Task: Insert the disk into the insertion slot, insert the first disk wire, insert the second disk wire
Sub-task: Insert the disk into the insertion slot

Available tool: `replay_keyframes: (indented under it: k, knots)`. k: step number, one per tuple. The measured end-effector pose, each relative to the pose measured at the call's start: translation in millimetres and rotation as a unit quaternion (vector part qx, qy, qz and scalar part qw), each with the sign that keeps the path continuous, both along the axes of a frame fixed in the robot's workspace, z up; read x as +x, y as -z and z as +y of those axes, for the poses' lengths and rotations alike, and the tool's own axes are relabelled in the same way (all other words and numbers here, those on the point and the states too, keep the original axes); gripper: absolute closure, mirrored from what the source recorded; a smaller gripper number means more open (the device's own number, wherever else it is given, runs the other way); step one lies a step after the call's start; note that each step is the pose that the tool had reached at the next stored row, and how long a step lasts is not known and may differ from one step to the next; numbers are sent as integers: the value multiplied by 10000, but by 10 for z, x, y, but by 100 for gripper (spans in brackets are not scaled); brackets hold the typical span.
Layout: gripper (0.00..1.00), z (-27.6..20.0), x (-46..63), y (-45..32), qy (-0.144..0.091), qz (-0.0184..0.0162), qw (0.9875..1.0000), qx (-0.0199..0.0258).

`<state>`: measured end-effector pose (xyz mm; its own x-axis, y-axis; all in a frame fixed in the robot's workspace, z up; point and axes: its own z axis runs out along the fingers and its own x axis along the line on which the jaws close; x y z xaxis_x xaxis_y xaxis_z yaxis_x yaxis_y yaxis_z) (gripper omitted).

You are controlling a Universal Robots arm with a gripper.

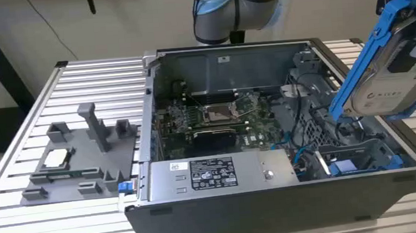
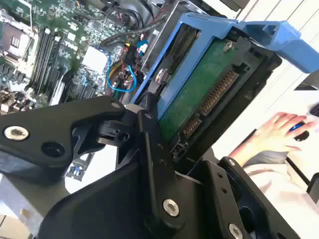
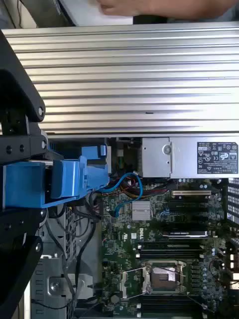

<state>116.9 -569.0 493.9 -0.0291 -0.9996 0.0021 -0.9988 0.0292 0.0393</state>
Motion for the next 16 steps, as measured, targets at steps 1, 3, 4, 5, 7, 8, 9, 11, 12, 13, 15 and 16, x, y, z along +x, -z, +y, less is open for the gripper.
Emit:
replay_keyframes:
  k: [1,3,4,5,7,8,9,11,12,13,15,16]
  knots:
    - [67,0,0,0,0,0,10000,0]
    - [67,0,0,0,1,0,10000,0]
    - [67,0,0,0,2,0,10000,0]
    - [67,0,0,0,10,0,10000,0]
    - [67,0,0,0,18,0,10000,0]
    - [67,0,0,1,19,0,10000,-1]
    - [67,-1,0,4,19,0,10000,0]
    - [67,0,2,12,19,0,10000,1]
    - [67,0,3,17,19,0,10000,1]
    - [67,0,4,22,19,0,10000,1]
    - [67,0,7,33,19,0,10000,0]
    - [67,0,9,39,19,0,10000,0]
